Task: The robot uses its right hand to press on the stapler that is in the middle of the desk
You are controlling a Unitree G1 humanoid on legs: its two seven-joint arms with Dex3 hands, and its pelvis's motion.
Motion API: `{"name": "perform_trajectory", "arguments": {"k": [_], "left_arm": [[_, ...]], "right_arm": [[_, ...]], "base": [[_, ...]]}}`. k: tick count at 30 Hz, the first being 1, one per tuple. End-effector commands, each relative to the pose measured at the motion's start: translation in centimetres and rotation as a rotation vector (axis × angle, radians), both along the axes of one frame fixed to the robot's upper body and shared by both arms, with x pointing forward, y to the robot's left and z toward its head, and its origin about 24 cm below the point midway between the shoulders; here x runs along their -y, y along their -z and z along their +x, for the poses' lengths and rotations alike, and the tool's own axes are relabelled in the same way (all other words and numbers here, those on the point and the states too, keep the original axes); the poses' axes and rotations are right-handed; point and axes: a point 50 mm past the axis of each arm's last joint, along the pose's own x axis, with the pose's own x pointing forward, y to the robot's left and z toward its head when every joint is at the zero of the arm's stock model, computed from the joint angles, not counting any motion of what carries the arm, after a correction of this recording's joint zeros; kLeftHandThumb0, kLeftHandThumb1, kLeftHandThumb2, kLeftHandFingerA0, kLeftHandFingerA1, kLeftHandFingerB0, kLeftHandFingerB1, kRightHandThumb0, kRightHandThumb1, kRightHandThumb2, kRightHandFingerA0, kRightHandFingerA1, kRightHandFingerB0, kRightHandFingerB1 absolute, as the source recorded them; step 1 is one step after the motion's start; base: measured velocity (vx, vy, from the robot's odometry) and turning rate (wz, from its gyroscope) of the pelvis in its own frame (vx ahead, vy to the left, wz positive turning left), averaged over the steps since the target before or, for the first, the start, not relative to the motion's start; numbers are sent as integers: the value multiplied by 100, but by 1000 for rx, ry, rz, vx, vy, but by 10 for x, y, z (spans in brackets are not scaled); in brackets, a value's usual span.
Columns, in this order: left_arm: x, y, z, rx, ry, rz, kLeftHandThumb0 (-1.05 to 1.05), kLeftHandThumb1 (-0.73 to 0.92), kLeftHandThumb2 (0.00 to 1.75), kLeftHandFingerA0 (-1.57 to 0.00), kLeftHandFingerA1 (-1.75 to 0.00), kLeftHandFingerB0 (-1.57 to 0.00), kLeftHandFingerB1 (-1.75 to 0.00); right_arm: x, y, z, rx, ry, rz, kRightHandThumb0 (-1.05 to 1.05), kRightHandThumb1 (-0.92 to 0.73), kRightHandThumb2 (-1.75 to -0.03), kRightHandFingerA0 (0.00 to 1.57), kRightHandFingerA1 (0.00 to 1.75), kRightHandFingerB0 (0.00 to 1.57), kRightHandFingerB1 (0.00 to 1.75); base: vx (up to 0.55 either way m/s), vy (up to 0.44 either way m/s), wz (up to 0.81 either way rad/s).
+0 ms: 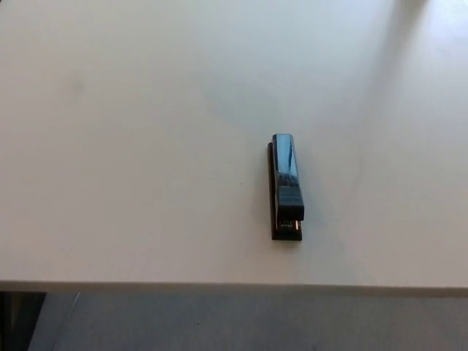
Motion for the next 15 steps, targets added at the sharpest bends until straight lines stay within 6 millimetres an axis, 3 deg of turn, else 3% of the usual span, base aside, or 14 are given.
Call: {"name": "perform_trajectory", "arguments": {"k": [1,2,3,4,5,6,8,9,10,12,14,15], "left_arm": [[-7,-2,-6,-2,14,27,-57,86,103,0,-21,0,-20],[-7,-2,-6,-3,7,25,-57,86,103,0,-21,0,-20],[-7,-2,-6,-3,-9,10,-45,92,87,0,-14,0,-13],[-7,-2,-6,-3,-3,12,-56,86,103,0,-21,0,-21],[-7,-2,-6,1,4,19,-44,92,89,0,-15,0,-15],[-7,-2,-6,0,5,18,-57,86,102,0,-20,0,-19],[-7,-3,-6,3,7,17,-56,86,103,0,-21,0,-20],[-7,-3,-6,5,8,20,-45,92,89,0,-14,0,-14],[-6,-2,-6,6,8,15,-57,86,102,0,-19,0,-19],[-6,-2,-5,7,7,12,-56,86,102,0,-19,0,-19],[-6,-3,-5,4,8,21,-57,86,103,0,-19,0,-19],[-6,-3,-5,5,9,21,-45,92,89,0,-13,0,-13]], "right_arm": [[-34,40,12,-166,-83,-39,-13,-77,-73,123,116,77,107],[-37,45,13,-175,-85,-45,-13,-77,-73,123,116,77,107],[-43,52,15,-194,-86,-50,-14,-79,-71,121,119,76,110],[-50,62,17,-217,-102,-47,-13,-80,-71,122,116,75,114],[-56,69,19,-247,-106,-47,-11,-79,-71,124,120,75,116],[-61,79,21,-276,-103,-61,-12,-79,-71,124,121,76,116],[-71,99,22,-353,-110,-56,-11,-77,-73,126,115,80,106],[-74,106,23,-388,-114,-47,-11,-76,-75,127,112,81,101],[-78,115,23,-419,-104,-53,-13,-79,-70,127,109,80,95],[-81,129,23,-469,-104,-50,-11,-78,-77,121,120,77,119],[-83,139,23,-505,-108,-55,-12,-80,-76,121,122,75,119],[-83,144,23,-520,-106,-60,-10,-79,-78,123,122,75,118]], "base": [[-38,-11,9],[0,0,0],[0,0,0],[0,0,0],[0,0,0],[0,0,0],[0,0,0],[0,0,0],[0,0,0],[0,0,0],[0,0,0],[0,0,0]]}}
